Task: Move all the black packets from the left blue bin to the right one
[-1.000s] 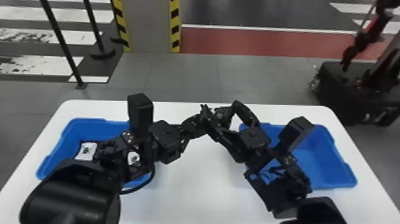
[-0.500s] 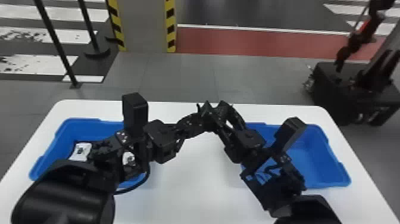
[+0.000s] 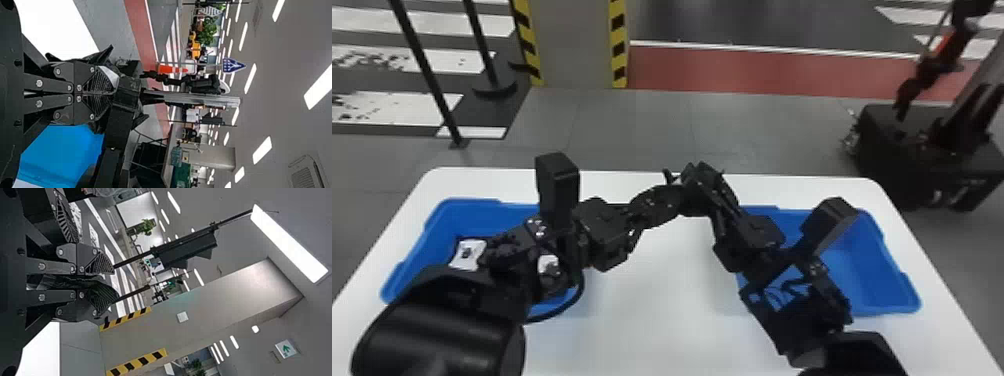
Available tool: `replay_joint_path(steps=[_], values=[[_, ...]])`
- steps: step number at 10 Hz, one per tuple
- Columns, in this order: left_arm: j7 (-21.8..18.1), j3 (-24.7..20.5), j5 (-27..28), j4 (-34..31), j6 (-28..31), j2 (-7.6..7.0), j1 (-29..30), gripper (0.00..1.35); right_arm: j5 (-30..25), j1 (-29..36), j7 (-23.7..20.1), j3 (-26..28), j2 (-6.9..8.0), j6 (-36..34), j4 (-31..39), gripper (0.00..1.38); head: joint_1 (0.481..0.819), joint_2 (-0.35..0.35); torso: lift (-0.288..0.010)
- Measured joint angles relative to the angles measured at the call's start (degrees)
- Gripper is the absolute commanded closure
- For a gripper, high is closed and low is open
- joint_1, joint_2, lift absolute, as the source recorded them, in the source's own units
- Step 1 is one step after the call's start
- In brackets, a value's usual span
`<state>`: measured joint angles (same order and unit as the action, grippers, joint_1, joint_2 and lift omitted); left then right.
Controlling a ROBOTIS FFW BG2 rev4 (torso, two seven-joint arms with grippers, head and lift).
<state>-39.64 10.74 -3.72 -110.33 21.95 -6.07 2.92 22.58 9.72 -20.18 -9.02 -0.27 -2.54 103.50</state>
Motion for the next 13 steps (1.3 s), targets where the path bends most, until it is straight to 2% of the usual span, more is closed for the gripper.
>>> replay_joint_path(steps=[1, 2, 3, 4, 7, 9, 10, 11, 12, 13], values=[[0.1, -0.2, -0.1, 0.0, 0.5, 0.04, 0.1, 0.87, 0.5, -0.1, 0.1, 0.2, 0.02, 0.6, -0.1, 1.27, 0.695, -0.058, -0.110], [0.2, -0.7, -0.2, 0.0, 1.7, 0.25, 0.5, 0.45, 0.9, -0.2, 0.2, 0.8, 0.18, 1.1, -0.5, 1.27, 0.695, -0.061, -0.110], [0.2, -1.4, -0.3, 0.0, 2.9, 0.45, 1.1, 0.24, 1.0, -0.5, 0.3, 2.5, 0.25, 1.6, -1.3, 1.27, 0.695, -0.071, -0.110], [0.2, -2.5, -0.6, 0.0, 3.2, 0.53, 2.3, 0.14, 0.8, -1.3, 0.3, 5.2, 0.26, 2.0, -3.0, 1.27, 0.695, -0.091, -0.110], [0.2, -6.8, -3.0, -1.7, 0.8, 0.10, 7.3, 0.12, -1.1, -2.6, 2.5, 15.4, 0.27, 3.1, -9.9, 1.27, 0.695, -0.169, -0.110], [0.6, -13.0, -3.5, -7.5, 0.8, 0.82, 13.6, 0.12, -0.7, -3.8, 4.4, 19.5, -0.37, 3.6, -16.1, 1.25, 0.695, -0.186, -0.110], [0.6, -16.1, -3.4, -10.1, 1.0, 1.38, 16.3, 0.12, 0.3, -4.3, 4.9, 20.0, -1.40, 3.6, -18.6, 0.73, 0.695, -0.177, -0.110], [0.6, -18.5, -3.2, -12.3, 1.4, 1.54, 18.2, 0.12, 2.6, -3.9, 5.3, 20.0, -2.10, 3.5, -19.6, 0.01, 0.695, -0.164, -0.110], [0.6, -20.1, -3.0, -13.7, 2.1, 1.37, 19.6, 0.12, 4.4, -2.0, 6.2, 20.0, -2.12, 3.5, -17.8, 0.00, 0.695, -0.154, -0.110], [0.6, -21.3, -2.7, -14.2, 2.9, 1.27, 20.3, 0.12, 5.6, 0.4, 6.4, 20.0, -1.86, 3.5, -14.1, 0.17, 0.695, -0.147, -0.110]])
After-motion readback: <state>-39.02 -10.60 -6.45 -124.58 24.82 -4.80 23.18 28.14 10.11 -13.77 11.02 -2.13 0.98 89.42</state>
